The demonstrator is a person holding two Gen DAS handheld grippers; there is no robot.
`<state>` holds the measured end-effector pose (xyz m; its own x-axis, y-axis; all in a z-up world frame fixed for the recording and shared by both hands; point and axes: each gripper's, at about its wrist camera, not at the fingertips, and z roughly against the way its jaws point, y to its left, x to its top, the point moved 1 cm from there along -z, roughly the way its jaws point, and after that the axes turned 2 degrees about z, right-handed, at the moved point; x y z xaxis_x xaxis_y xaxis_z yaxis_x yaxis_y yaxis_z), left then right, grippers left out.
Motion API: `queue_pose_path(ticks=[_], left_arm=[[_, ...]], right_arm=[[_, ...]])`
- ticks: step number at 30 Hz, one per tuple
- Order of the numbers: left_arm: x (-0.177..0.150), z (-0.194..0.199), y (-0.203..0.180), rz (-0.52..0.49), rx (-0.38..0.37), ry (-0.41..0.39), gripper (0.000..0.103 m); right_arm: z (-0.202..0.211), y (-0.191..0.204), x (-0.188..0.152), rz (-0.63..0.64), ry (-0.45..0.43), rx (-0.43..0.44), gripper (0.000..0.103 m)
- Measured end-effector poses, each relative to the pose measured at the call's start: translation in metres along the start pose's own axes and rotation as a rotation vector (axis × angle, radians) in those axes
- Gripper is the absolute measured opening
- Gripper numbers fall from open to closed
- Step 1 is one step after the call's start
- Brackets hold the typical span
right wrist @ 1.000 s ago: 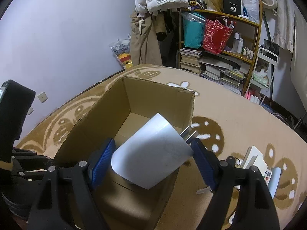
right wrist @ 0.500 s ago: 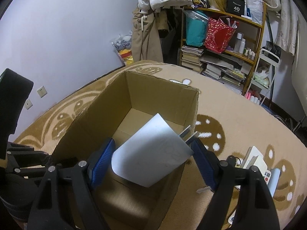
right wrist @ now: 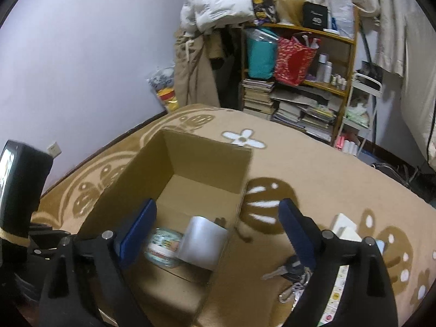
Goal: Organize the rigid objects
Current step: 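Lower the charger into the box and open the right tool, then reach the right tool to the bunch of keys and grasp the key ring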
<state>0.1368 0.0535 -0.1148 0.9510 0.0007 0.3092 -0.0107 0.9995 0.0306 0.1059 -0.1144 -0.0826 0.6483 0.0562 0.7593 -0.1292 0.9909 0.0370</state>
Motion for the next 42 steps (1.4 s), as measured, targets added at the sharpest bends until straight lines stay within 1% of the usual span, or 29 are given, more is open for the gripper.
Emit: queue_pose_path(ticks=[4,10,15,21,26,28,32,34,38,42], left_arm=[[0.0,0.001,0.001,0.0,0.004,-0.001,0.011],[0.0,0.0,0.001,0.001,0.003,-0.001,0.011],[0.0,-0.001,0.002,0.003,0.003,0.0,0.011],[0.0,-0.001,0.002,0.002,0.003,0.0,0.011],[0.0,-0.001,0.001,-0.006,0.015,-0.002,0.011],[0.001,-0.001,0.001,-0.006,0.016,-0.002,0.011],[0.001,-0.001,-0.001,-0.007,0.019,-0.003,0.011],[0.001,-0.001,-0.001,-0.009,0.02,-0.003,0.011],[0.001,-0.001,-0.001,-0.008,0.02,-0.003,0.011],[0.001,-0.002,-0.001,-0.01,0.022,-0.005,0.011]], right_arm=[[0.004,-0.021,-0.002,-0.029,-0.004,-0.057,0.103],[-0.004,-0.057,-0.009,-0.113,0.039,-0.1,0.103],[-0.013,-0.082,-0.015,-0.144,0.094,-0.133,0.103],[-0.023,-0.1,-0.031,-0.213,0.16,-0.125,0.103],[-0.039,-0.108,-0.048,-0.262,0.251,-0.128,0.103],[-0.046,-0.113,-0.054,-0.285,0.288,-0.127,0.093],[-0.058,-0.12,-0.067,-0.323,0.333,-0.119,0.092],[-0.061,-0.122,-0.07,-0.343,0.344,-0.112,0.092],[-0.062,-0.12,-0.071,-0.323,0.344,-0.129,0.092],[-0.062,-0.115,-0.07,-0.332,0.35,-0.101,0.092]])
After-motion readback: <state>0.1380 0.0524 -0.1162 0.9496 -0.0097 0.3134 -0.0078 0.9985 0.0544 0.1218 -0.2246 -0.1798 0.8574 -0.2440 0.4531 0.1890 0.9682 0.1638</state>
